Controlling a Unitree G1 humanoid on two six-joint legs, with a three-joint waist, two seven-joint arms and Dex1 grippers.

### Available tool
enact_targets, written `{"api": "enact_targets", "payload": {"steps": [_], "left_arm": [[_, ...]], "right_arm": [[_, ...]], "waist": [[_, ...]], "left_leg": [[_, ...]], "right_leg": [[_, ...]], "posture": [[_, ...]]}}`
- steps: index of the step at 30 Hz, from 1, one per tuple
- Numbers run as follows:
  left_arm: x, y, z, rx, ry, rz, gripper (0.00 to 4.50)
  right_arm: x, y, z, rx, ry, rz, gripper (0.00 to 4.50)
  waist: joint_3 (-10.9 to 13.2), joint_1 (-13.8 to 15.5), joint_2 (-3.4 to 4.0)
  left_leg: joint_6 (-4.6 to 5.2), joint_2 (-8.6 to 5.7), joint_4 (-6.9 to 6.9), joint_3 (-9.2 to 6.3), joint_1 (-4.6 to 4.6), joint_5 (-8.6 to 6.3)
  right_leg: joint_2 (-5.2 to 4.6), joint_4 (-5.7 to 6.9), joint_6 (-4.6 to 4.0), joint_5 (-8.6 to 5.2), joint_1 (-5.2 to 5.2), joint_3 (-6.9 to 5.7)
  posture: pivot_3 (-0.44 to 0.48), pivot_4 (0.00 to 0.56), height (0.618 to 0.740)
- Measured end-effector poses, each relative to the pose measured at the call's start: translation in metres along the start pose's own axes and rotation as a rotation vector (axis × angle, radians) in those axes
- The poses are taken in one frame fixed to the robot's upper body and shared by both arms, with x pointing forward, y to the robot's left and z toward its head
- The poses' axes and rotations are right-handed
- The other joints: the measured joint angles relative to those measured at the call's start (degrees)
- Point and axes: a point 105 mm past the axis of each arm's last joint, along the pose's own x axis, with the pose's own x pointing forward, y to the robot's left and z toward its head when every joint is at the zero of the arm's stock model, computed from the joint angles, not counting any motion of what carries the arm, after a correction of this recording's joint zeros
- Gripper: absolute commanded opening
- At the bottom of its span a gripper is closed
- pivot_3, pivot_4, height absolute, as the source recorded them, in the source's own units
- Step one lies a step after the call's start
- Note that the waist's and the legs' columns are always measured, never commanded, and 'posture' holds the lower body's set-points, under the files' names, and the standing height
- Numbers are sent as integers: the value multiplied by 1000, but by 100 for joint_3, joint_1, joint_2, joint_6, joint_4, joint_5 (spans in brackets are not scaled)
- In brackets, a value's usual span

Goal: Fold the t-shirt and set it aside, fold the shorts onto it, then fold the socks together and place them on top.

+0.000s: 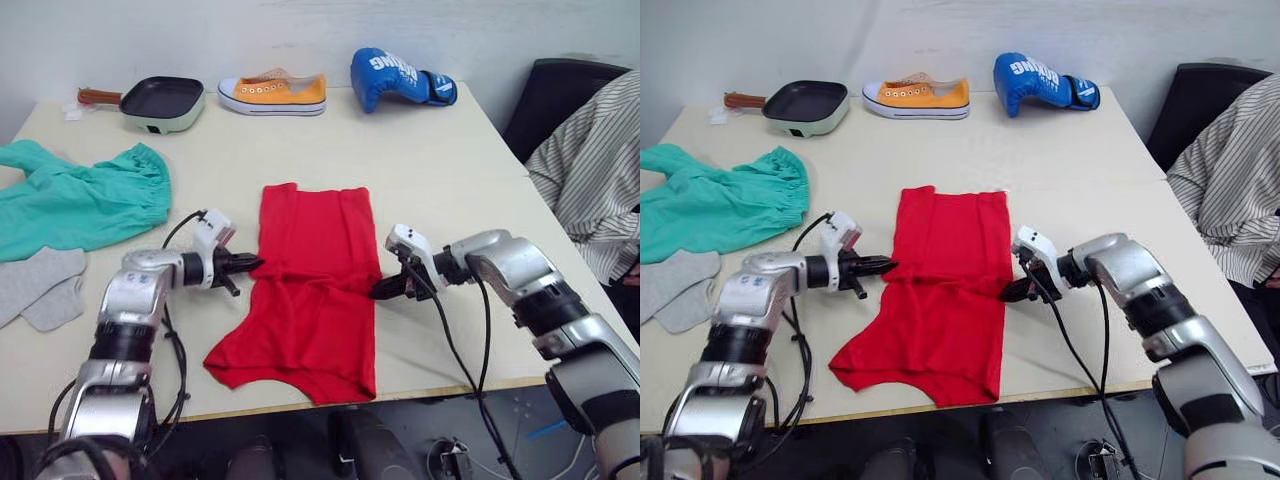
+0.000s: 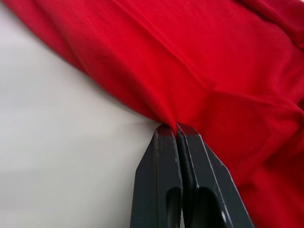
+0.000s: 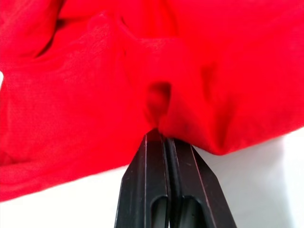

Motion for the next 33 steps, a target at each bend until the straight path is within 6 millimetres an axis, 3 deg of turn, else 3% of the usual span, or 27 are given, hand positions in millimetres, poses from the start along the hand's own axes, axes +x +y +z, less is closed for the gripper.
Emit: {"api": "enact_targets", "payload": {"steps": [6, 12, 13, 16, 19, 21, 24, 27, 30, 33], "left_arm": [[-23, 0, -5, -49, -22, 110, 45], [-18, -7, 10, 43, -56, 71, 45], [-16, -11, 16, 57, -75, 40, 227], [-14, -20, 24, 126, -79, -19, 945], [-26, -17, 19, 337, 15, -32, 1866], [-43, -11, 22, 502, 62, -47, 2528], [-65, -21, 27, 786, 105, -165, 3479], [-83, -37, -2, 948, 190, -348, 4445], [-93, -52, -31, 1075, 245, -506, 4480], [-95, -56, -37, 1248, 217, -550, 4480]], "right_arm": [[-3, -7, 3, -184, 73, 49, 0], [-1, -12, 7, -251, 29, 27, 0], [-2, -11, 7, -224, 10, 30, 0], [-3, -2, 6, -172, -62, 36, 622], [-15, 4, -15, -257, -44, -21, 1583], [-31, 7, -24, -306, -44, -83, 1589], [-57, 15, -23, -453, -61, -180, 1589], [-67, 31, -29, -746, -70, -226, 1589], [-60, 52, -47, -974, -46, -157, 1589], [-55, 65, -57, -1112, -47, -110, 1589]], "waist": [[2, 13, 3], [2, 28, 3], [3, 36, 4], [4, 30, 5], [12, 19, 17], [20, 10, 28], [22, 13, 33], [23, 7, 35], [30, 20, 37], [33, 40, 41]], "left_leg": [[0, -1, -1, -1, -2, 0], [0, -1, 2, -11, -1, 0], [0, -1, 2, -12, -2, 0], [0, 0, -4, -13, -4, 0], [-2, -1, -14, -13, -9, -1], [-2, -1, -12, -8, -10, -1], [-3, 0, -16, -6, -6, -1], [-3, 1, -28, -1, 0, -2], [-1, 1, -23, 1, -1, -3], [10, 1, -10, 0, 25, -6]], "right_leg": [[-4, -3, 0, 0, 0, -2], [-7, -10, -1, 0, 14, -13], [-7, -10, -1, 0, 13, -15], [-7, -11, -4, -1, 8, -15], [-6, -18, -7, -3, 0, -15], [-6, -19, -7, -3, -1, -12], [-5, -22, -8, -4, 1, -12], [0, -31, -10, -6, 6, -11], [0, -31, -10, -6, 6, -10], [-1, -35, -5, -3, 42, -8]], "posture": [[0, 150, 740], [0, 150, 740], [0, 150, 740], [0, 150, 740], [0, 150, 740], [0, 150, 740], [0, 150, 740], [0, 150, 740], [0, 150, 740], [0, 150, 740]]}}
